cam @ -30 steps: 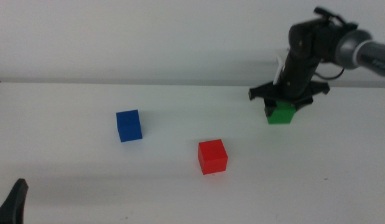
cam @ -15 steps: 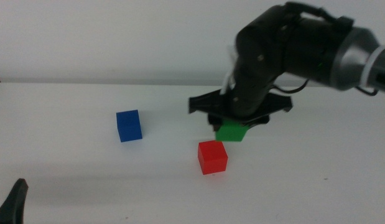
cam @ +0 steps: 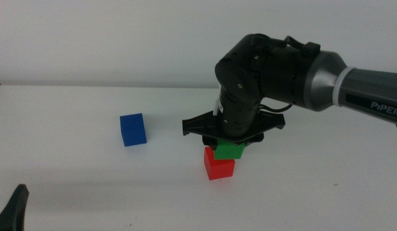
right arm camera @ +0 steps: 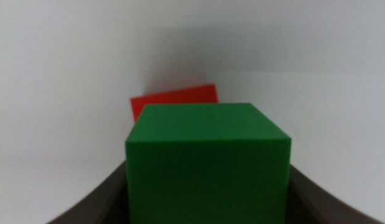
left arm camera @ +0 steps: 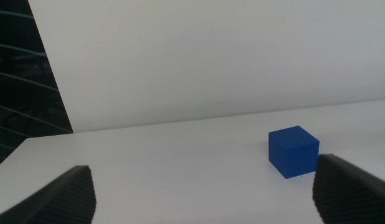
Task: Stack red cubes first, then green, then blue cubes in a specific spot.
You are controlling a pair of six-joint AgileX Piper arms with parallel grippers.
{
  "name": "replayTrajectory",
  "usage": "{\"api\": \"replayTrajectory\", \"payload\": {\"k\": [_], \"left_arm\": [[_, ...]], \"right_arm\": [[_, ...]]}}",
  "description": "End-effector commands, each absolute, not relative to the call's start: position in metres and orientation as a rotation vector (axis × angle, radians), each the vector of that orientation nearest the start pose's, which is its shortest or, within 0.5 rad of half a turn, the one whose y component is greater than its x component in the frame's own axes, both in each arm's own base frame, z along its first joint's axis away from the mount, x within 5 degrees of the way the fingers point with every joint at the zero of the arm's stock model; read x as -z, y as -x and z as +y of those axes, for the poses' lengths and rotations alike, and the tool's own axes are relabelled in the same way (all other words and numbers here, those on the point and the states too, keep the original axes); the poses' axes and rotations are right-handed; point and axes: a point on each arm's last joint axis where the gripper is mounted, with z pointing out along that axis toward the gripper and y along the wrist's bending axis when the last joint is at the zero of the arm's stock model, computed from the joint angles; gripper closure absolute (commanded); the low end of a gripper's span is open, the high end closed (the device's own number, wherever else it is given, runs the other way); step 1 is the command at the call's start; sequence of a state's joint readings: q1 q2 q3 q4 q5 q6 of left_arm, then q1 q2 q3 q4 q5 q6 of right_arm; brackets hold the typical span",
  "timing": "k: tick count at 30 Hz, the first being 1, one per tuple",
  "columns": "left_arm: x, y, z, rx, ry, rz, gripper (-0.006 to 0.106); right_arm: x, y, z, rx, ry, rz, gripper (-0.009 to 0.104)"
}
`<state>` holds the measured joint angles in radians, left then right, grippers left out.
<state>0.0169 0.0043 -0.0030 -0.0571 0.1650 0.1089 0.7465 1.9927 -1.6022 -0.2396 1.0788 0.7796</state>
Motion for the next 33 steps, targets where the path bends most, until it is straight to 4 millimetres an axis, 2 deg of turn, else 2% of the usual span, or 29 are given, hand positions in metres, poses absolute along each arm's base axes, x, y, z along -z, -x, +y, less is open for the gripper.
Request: {"api": "replayTrajectory", "payload": {"k": [1, 9, 26, 28, 33], "left_arm": [[-0.189, -0.055, 0.000, -0.043, -0.029, 1.632, 0.007], [-0.189, -0.055, 0.000, -0.043, -0.029, 1.632, 0.007], [-0.189, -0.055, 0.000, -0.043, -0.029, 1.632, 0.007], [-0.189, -0.055, 0.000, -0.043, -0.029, 1.632, 0.007], [-0.189, -0.055, 0.000, -0.043, -0.029, 1.632, 0.007]], "right_arm": [[-0.220, -0.321, 0.270, 0.035, 0.144, 2.822, 0.082], [-0.215, -0.324, 0.277, 0.010, 0.193, 2.831, 0.082], [-0.204, -0.327, 0.276, 0.067, 0.210, 2.842, 0.082], [-0.196, -0.328, 0.277, 0.090, 0.214, 2.860, 0.082], [-0.189, -0.328, 0.278, 0.100, 0.214, 2.876, 0.082]]}}
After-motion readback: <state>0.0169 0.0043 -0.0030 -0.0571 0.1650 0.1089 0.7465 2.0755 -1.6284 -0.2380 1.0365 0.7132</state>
